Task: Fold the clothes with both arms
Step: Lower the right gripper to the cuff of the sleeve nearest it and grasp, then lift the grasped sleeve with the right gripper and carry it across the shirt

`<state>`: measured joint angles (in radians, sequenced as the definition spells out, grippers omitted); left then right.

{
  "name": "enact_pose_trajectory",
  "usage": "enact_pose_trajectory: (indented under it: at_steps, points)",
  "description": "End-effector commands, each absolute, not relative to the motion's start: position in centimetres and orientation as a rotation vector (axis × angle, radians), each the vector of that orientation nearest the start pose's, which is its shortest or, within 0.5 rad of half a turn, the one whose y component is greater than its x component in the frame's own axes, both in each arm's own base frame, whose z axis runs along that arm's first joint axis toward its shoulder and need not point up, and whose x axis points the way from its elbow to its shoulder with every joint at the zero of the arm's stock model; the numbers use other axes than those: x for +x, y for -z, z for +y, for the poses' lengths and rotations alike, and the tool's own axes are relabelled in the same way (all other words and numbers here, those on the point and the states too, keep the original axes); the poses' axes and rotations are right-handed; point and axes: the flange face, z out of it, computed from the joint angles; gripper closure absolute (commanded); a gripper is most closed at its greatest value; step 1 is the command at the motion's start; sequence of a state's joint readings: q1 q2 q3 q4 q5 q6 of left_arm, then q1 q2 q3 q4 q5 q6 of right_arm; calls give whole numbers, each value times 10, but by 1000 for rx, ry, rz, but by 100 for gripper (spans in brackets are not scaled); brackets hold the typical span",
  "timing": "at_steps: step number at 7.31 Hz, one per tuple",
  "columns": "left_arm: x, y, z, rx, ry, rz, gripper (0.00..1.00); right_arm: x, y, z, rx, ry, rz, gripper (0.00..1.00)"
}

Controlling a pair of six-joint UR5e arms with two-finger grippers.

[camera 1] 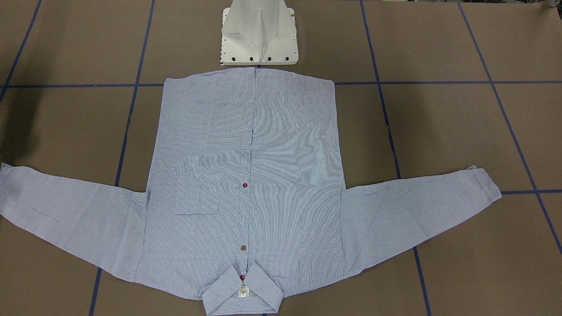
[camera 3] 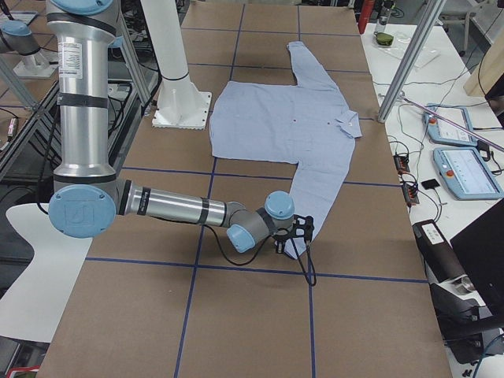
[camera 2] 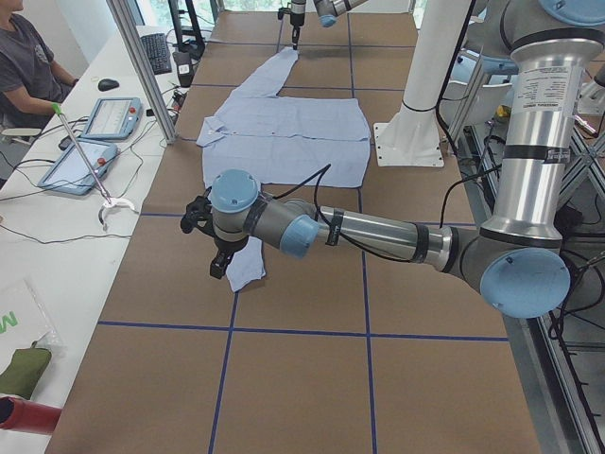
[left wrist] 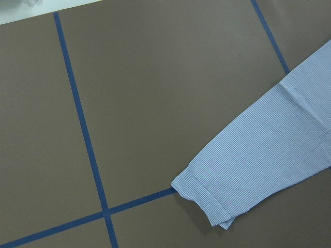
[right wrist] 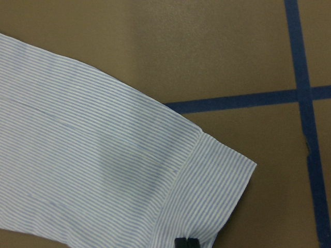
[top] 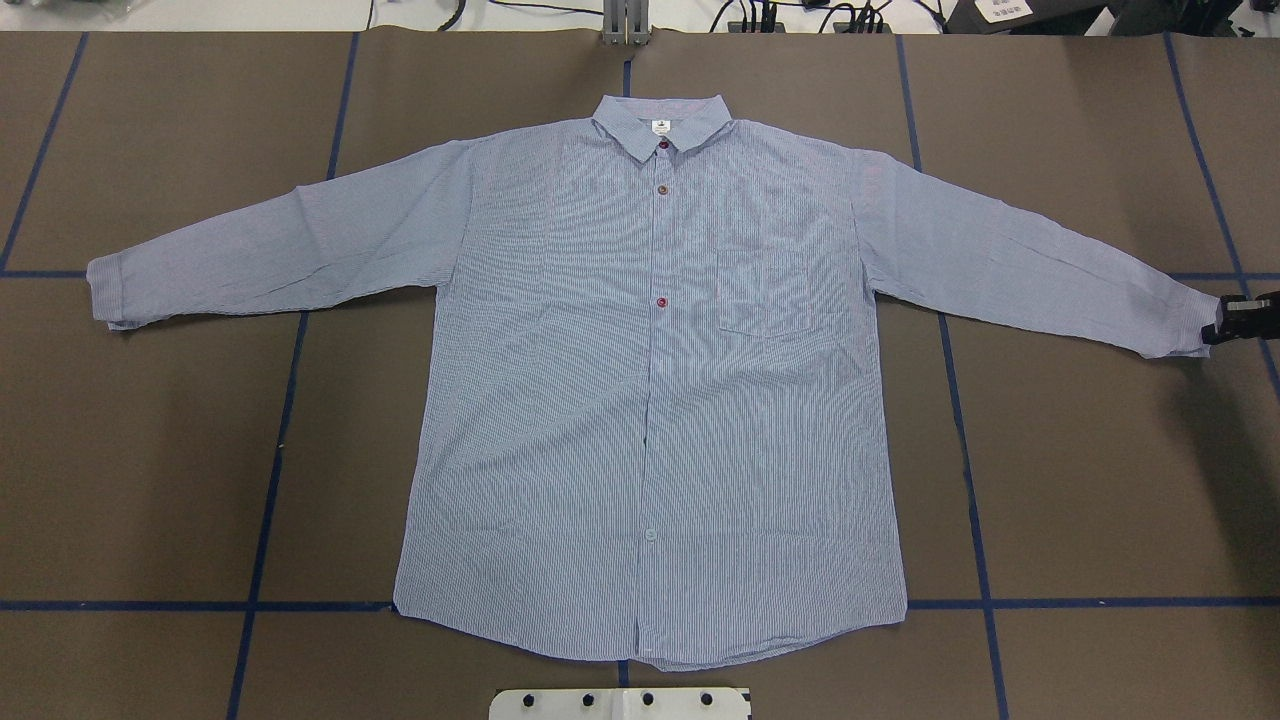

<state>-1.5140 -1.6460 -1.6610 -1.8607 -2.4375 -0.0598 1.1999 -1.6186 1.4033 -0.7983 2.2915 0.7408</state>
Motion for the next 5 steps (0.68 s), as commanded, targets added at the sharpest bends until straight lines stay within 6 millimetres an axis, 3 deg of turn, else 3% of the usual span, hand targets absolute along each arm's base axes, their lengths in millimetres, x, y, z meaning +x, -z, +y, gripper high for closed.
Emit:
enact_pose_trajectory:
  at_steps: [1,3,4,5]
  points:
    - [-27,-536,-539,376,-195,876,0,-101,-632,-473,143,-126,-931,100]
    - [-27,-536,-539,376,-195,876,0,-111,-573,-478,202,-65,-992,100]
    - [-27,-532,-539,380,-195,878,0,-125,-527,-487,227,-25,-1019,100]
    - [-25,-530,-537,372,-197,912,0,-139,-459,-513,249,-8,-1037,100]
